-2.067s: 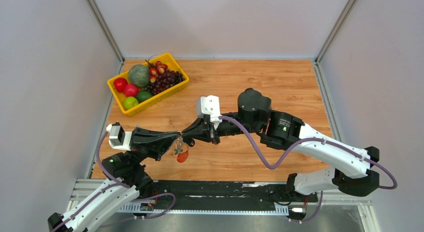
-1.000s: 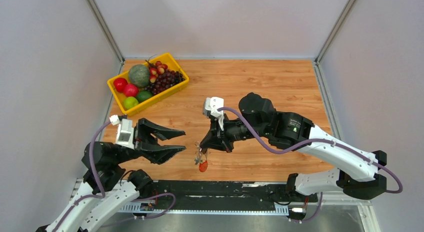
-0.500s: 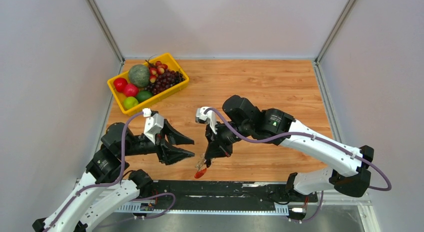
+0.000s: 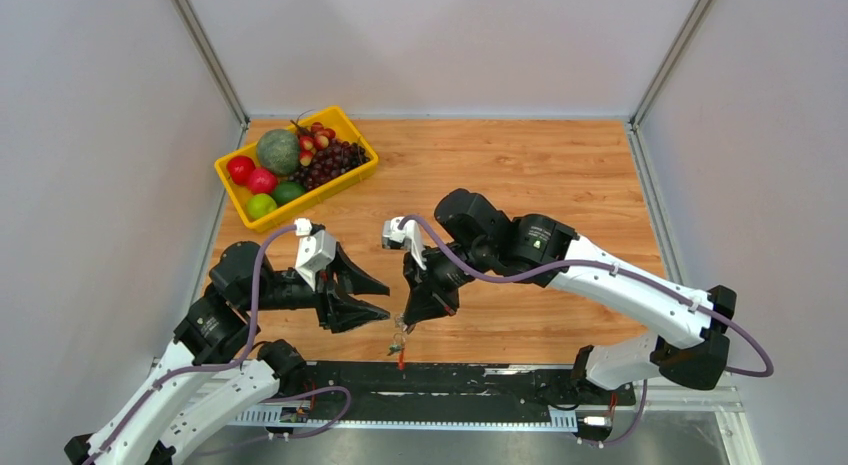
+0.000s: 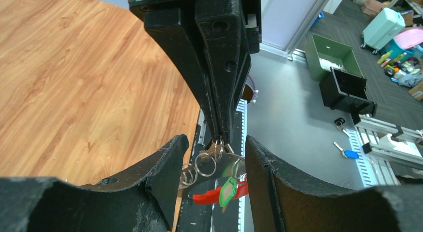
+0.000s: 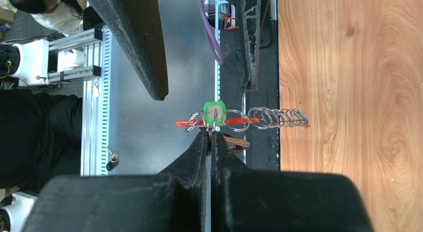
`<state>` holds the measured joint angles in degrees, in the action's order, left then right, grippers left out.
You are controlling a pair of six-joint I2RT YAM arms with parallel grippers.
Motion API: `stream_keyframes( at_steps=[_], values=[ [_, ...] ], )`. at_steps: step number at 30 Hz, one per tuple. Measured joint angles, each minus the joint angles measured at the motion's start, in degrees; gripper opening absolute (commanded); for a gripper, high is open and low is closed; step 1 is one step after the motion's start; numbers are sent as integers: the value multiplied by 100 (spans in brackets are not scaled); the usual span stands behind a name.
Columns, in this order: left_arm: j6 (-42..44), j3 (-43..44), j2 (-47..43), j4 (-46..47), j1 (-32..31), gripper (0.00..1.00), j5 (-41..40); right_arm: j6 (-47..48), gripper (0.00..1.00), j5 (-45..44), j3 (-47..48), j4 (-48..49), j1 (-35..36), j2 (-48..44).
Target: Put the keys on the keyring
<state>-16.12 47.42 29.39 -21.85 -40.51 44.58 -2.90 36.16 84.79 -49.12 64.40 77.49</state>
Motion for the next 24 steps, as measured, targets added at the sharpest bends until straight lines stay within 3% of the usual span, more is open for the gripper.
stream_keyframes(
  at_steps=[24],
  values=[
    [4, -37, 188, 120, 0, 42, 387, 44, 0, 85, 529, 2, 0, 151]
  ],
)
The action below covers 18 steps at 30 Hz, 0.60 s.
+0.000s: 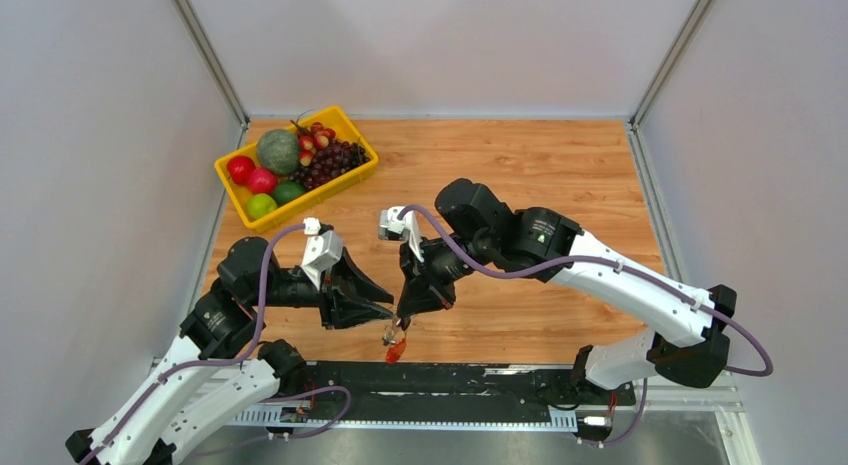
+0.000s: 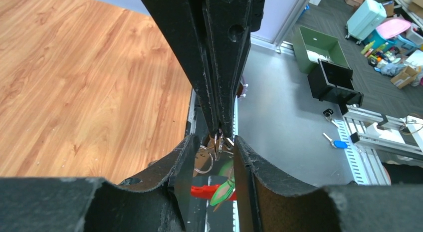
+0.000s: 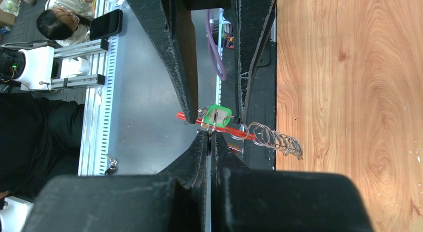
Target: Put the keys on the keyring
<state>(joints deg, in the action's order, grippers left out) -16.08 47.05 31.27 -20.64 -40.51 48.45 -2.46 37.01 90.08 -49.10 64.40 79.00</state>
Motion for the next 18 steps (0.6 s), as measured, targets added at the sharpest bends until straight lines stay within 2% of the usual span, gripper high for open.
stream_keyframes(
  at_steps=[5, 15, 18],
  values=[
    [-2, -9, 20, 35, -2, 37, 44, 2, 0, 0, 2, -2, 0, 39],
    [-2, -28, 101, 70, -2, 20, 118, 4, 0, -4, 74, -2, -2, 46],
    [-2, -28, 101, 81, -2, 9, 153, 11, 0, -7, 74, -2, -4, 46]
  ],
)
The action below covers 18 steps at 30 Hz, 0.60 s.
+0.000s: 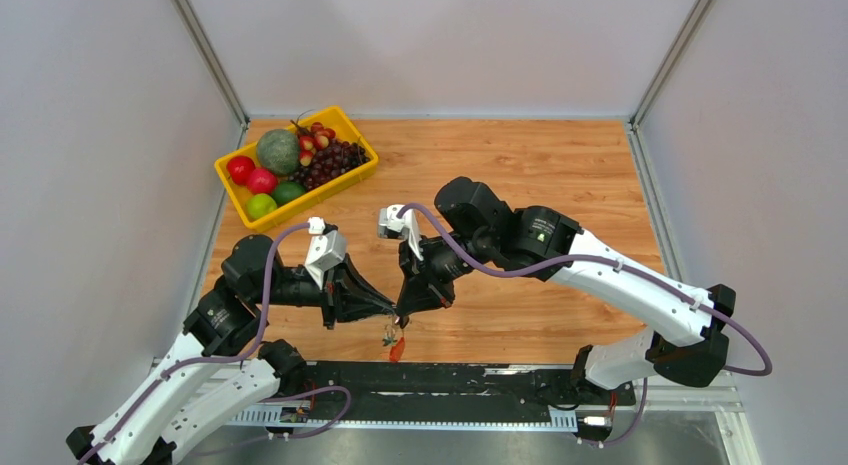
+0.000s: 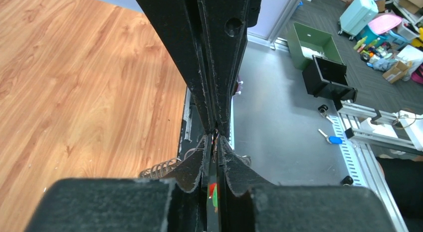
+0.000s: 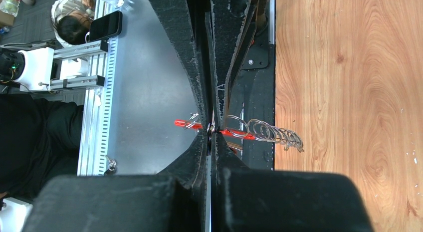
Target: Put the keys on the keyring
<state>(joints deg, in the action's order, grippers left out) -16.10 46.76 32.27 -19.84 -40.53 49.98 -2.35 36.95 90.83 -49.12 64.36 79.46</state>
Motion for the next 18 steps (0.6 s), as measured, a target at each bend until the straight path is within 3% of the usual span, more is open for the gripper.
stream_keyframes(
  at_steps=[1, 3, 12, 15, 18],
  values=[
    [2, 0, 0, -2, 0, 3, 11, 2, 0, 2, 0, -4, 0, 0],
    [0, 0, 0, 0, 0, 0, 33, 7, 0, 4, 0, -11, -2, 0],
    [-55, -157, -37, 267, 0, 0, 81, 11, 2, 0, 0, -72, -4, 0],
    [-160, -341, -144, 549, 0, 0, 59, 11, 23, -39, 0, -94, -4, -4],
    [-260, -496, -284, 815, 0, 0, -11, -4, 37, -109, 0, -59, -4, -24]
  ],
)
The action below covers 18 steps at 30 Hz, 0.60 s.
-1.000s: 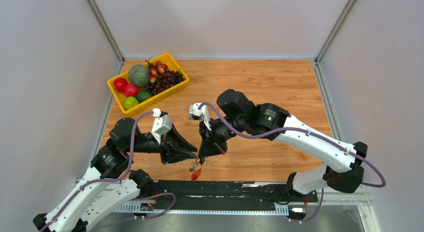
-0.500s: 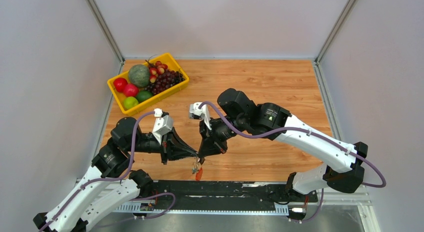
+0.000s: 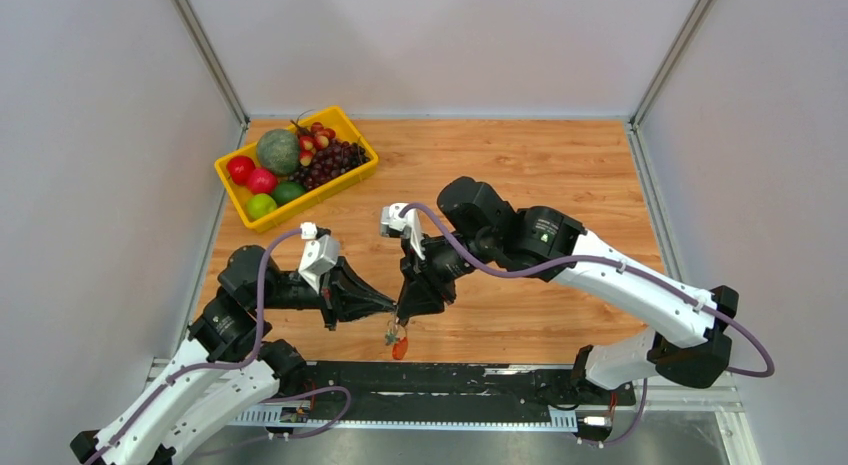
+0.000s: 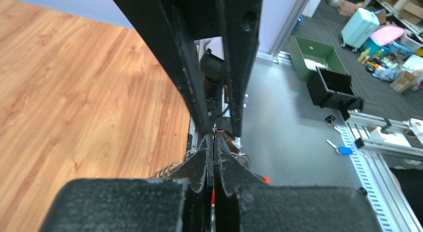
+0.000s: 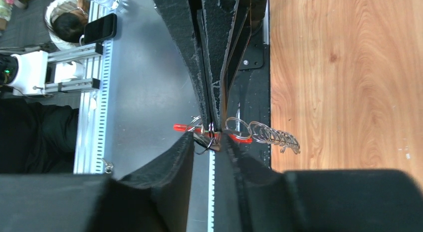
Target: Put the keys on the keyring
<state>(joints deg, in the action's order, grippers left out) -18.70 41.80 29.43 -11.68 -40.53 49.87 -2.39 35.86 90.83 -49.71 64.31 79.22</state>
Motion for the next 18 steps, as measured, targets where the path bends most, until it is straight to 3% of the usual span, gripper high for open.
stream_keyframes(
  at_steps=[9, 18],
  values=[
    [-313, -223, -365, 876, 0, 0, -251, -144, 45, -573, -114, 522, 0, -769],
    [-706, -382, -487, 1458, 0, 0, -621, -531, 39, -1091, -444, 1233, 0, -1329]
  ],
)
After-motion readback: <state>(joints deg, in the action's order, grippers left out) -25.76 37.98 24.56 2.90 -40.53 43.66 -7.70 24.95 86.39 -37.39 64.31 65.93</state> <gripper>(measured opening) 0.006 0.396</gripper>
